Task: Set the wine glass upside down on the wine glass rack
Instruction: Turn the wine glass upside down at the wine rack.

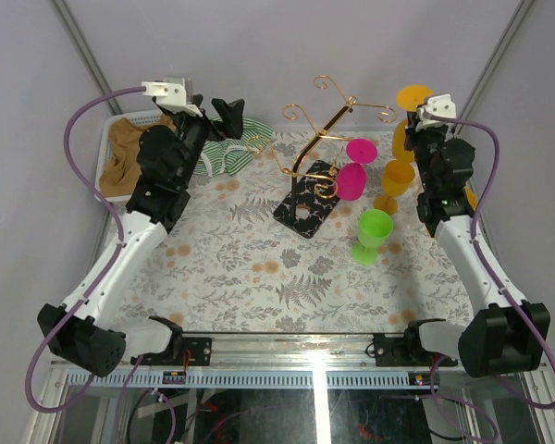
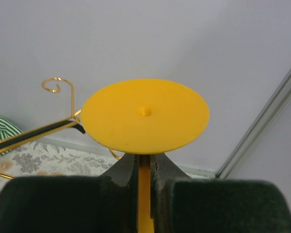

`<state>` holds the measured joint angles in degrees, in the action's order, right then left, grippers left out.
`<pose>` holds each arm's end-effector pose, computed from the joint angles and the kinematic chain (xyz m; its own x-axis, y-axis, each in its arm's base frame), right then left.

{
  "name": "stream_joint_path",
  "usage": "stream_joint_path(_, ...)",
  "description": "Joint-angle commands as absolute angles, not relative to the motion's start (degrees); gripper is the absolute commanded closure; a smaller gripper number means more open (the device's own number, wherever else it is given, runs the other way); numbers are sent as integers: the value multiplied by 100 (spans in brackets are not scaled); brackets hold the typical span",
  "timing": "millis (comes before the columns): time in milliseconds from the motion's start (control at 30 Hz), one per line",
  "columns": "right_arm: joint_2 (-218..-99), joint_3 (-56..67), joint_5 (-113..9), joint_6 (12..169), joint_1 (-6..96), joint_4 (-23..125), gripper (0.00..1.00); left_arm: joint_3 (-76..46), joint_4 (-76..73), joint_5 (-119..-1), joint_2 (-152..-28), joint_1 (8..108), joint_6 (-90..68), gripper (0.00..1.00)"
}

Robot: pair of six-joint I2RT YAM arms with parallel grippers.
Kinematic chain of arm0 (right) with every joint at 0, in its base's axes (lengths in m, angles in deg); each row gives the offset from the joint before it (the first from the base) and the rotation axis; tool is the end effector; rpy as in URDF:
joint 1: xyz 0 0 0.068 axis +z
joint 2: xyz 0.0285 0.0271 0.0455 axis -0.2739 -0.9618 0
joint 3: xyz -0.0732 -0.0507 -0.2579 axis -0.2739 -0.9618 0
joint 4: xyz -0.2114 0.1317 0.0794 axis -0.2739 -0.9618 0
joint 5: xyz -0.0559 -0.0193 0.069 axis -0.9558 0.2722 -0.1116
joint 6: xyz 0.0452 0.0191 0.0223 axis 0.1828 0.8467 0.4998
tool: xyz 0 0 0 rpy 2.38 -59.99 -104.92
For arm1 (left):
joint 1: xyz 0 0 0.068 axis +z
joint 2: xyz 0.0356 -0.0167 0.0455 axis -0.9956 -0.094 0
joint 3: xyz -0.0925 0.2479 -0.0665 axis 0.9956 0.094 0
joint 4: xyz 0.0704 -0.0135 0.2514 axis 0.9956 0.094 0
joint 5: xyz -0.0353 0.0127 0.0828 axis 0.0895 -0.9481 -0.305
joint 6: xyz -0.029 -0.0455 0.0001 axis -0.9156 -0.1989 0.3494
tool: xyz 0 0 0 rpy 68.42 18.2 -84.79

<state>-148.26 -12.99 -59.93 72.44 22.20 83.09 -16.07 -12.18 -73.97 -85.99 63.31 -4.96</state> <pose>0.2869 0.0316 0.3986 0.3265 -0.1650 -0.9307 -0.0433 0.9810 -0.1891 0.2665 -0.1003 0.4585 0.2062 -0.1816 -0.9615 0.2960 0.9482 -0.1156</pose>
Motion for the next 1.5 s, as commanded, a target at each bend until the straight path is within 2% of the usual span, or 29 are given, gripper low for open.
stream_joint_path(0,-14532,-532,-5612,7156,2203,8126,100,-1963,-722,-7127,-8594,6360,-743,0)
stream_joint_path(267,-14473,94,-4515,7763,2205,7833,100,-1918,-549,-6995,-8394,6359,-962,0)
stream_joint_path(467,-14443,56,-3479,8547,2207,8238,100,-1993,-350,-6741,-8341,6360,-1180,0)
stream_joint_path(700,-14624,147,-2888,9206,2265,8746,100,-2385,-136,-6521,-8425,6359,-1446,0)
stream_joint_path(900,-15010,821,-2905,9044,2730,8092,100,-2577,-192,-6327,-8582,6358,-1561,0)
stream_joint_path(1100,-15183,959,-3038,9313,3169,8105,100,-1866,-814,-5722,-8377,6356,-1241,0)
stream_joint_path(1467,-15472,852,-2791,10511,3384,9088,100,-1382,-592,-5316,-8178,6347,-1420,0)
